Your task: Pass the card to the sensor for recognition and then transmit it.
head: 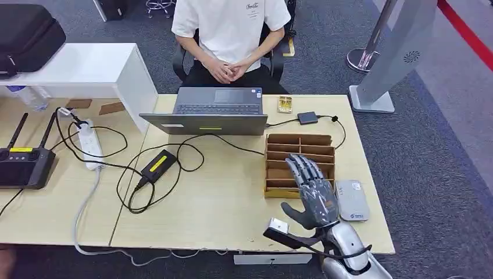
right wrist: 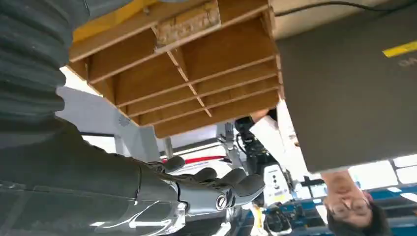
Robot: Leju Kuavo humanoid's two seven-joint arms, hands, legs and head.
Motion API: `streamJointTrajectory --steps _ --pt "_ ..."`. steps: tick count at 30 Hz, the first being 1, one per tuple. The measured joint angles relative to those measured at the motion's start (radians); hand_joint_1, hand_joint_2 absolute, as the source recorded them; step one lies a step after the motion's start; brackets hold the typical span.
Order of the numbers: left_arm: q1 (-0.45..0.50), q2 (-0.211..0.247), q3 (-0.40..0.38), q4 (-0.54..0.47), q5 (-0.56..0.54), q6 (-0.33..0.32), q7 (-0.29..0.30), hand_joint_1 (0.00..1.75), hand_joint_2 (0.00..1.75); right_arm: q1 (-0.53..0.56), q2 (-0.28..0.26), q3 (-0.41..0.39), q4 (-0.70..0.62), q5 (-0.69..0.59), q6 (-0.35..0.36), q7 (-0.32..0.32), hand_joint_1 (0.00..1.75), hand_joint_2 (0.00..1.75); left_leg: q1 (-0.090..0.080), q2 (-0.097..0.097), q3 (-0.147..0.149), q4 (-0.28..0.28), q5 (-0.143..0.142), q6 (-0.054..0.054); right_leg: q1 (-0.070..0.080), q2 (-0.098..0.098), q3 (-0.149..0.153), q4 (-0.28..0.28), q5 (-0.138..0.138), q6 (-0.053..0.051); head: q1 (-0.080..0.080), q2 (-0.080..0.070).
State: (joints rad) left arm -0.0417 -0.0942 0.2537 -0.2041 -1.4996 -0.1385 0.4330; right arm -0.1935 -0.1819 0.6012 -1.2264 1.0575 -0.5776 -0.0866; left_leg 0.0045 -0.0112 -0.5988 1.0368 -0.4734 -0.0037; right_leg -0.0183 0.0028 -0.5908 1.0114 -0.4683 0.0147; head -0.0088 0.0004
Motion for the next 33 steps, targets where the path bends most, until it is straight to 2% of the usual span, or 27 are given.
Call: streamJointTrajectory --steps 6,15,25,33 --pt "0.000 -0.001 0.000 0.000 -0.001 0.000 0.000 0.00 1.75 -0.015 0.041 0.012 0.065 -0.002 0.000 0.000 0.00 1.75 0.000 0.000 0.000 0.000 0.000 0.000 0.000 0.000 0.000 0.000 0.000 0.000 0.000 0.000" --pt "0.000 -0.001 0.000 0.000 -0.003 -0.006 0.001 0.00 1.75 -0.033 0.067 0.014 0.138 -0.026 -0.012 -0.007 0.00 1.75 0.000 0.000 0.000 0.000 0.000 0.000 0.000 0.000 0.000 0.000 0.000 0.000 0.000 0.000" --pt "-0.001 -0.001 0.000 0.000 -0.006 -0.009 0.001 0.00 1.75 -0.069 0.099 0.014 0.259 0.042 -0.086 0.022 0.00 1.75 0.000 0.000 0.000 0.000 0.000 0.000 0.000 0.000 0.000 0.000 0.000 0.000 0.000 0.000" --pt "-0.001 -0.001 0.000 0.000 -0.007 -0.011 0.001 0.00 1.75 -0.085 0.109 0.013 0.327 0.050 -0.101 0.024 0.00 1.75 0.000 0.000 0.000 0.000 0.000 0.000 0.000 0.000 0.000 0.000 0.000 0.000 0.000 0.000"
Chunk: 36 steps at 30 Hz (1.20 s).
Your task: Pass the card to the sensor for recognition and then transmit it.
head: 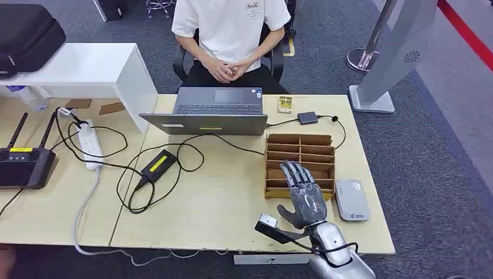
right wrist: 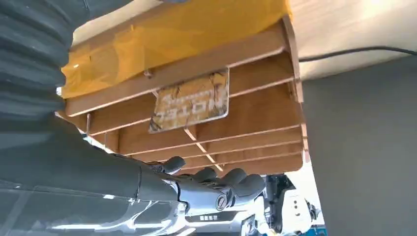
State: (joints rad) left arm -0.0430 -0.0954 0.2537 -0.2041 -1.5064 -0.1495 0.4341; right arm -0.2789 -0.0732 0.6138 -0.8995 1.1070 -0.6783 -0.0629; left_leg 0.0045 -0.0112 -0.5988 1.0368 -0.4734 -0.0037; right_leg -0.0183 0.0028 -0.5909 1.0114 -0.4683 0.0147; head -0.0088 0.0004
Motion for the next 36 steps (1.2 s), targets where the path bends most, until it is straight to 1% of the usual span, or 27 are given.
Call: streamJointTrajectory --steps 24,36 --pt "0.000 0.000 0.000 0.000 -0.002 -0.008 0.005 0.00 1.75 -0.012 0.007 -0.029 0.031 0.007 -0.003 -0.009 0.00 1.75 0.000 0.000 0.000 0.000 0.000 0.000 0.000 0.000 0.000 0.000 0.000 0.000 0.000 0.000" --pt "0.000 0.000 0.000 0.000 -0.002 -0.012 0.006 0.00 1.75 -0.012 0.006 -0.061 0.025 0.009 -0.003 -0.008 0.00 1.75 0.000 0.000 0.000 0.000 0.000 0.000 0.000 0.000 0.000 0.000 0.000 0.000 0.000 0.000"
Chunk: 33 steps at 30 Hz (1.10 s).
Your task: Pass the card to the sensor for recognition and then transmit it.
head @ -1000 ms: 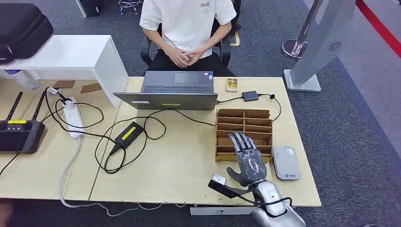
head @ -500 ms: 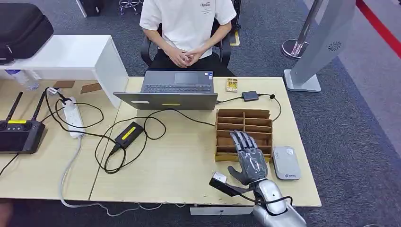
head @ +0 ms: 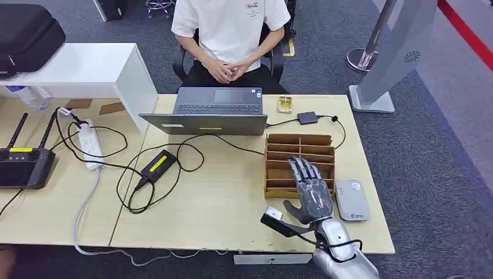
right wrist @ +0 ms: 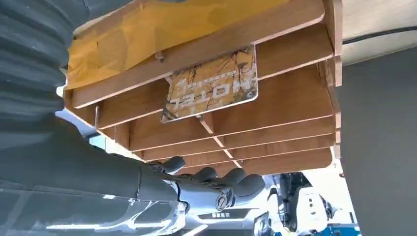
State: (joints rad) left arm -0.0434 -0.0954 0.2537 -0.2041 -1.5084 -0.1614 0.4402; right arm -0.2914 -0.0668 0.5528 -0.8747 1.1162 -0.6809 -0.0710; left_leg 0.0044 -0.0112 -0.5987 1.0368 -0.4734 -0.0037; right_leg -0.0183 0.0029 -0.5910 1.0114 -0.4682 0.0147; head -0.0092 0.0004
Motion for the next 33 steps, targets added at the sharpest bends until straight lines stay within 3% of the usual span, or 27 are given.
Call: streamJointTrajectory --steps 9,10,23,33 --pt "0.000 0.000 0.000 0.000 0.000 -0.001 0.002 0.00 1.75 0.001 0.000 -0.013 -0.015 0.002 0.002 -0.001 0.00 1.75 0.000 0.000 0.000 0.000 0.000 0.000 0.000 0.000 0.000 0.000 0.000 0.000 0.000 0.000" --pt "0.000 0.000 0.000 0.000 0.000 -0.001 0.002 0.00 1.75 0.001 0.000 -0.013 -0.018 0.002 0.003 -0.001 1.75 1.75 0.000 0.000 0.000 0.000 0.000 0.000 0.000 0.000 0.000 0.000 0.000 0.000 0.000 0.000" --pt "0.000 0.000 -0.002 0.000 0.000 -0.003 0.001 0.00 1.75 0.006 0.000 -0.014 -0.034 -0.017 0.023 -0.010 1.75 1.75 0.000 0.000 0.000 0.000 0.000 0.000 0.000 0.000 0.000 0.000 0.000 0.000 0.000 0.000" --pt "0.000 -0.005 -0.032 0.000 0.000 0.019 -0.042 0.00 1.75 0.006 0.000 -0.015 -0.034 -0.025 0.023 -0.017 1.75 1.75 0.000 0.000 0.000 0.000 0.000 0.000 0.000 0.000 0.000 0.000 0.000 0.000 0.000 0.000"
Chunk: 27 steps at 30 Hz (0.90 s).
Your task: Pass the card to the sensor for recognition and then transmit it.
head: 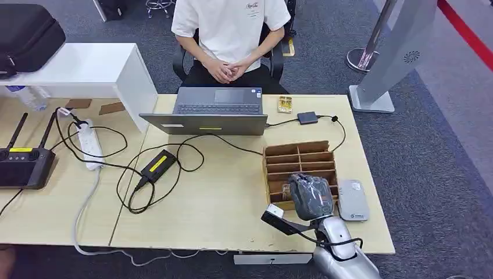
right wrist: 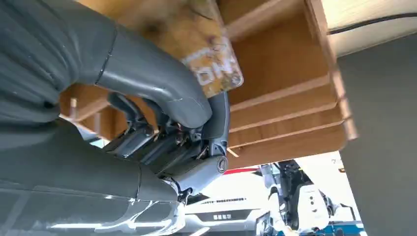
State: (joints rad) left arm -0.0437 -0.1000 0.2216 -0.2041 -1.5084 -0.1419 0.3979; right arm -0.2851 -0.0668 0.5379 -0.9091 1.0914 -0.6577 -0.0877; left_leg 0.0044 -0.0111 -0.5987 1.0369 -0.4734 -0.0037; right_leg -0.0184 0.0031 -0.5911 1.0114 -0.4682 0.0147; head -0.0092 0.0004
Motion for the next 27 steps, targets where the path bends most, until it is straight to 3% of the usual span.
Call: streamJointTrajectory --steps 27 --pt "-0.001 -0.001 -0.027 0.000 0.000 0.046 -0.008 0.00 1.75 0.001 0.000 -0.001 -0.010 -0.014 0.007 -0.008 1.75 1.75 0.000 0.000 0.000 0.000 0.000 0.000 0.000 0.000 0.000 0.000 0.000 0.000 0.000 0.000"
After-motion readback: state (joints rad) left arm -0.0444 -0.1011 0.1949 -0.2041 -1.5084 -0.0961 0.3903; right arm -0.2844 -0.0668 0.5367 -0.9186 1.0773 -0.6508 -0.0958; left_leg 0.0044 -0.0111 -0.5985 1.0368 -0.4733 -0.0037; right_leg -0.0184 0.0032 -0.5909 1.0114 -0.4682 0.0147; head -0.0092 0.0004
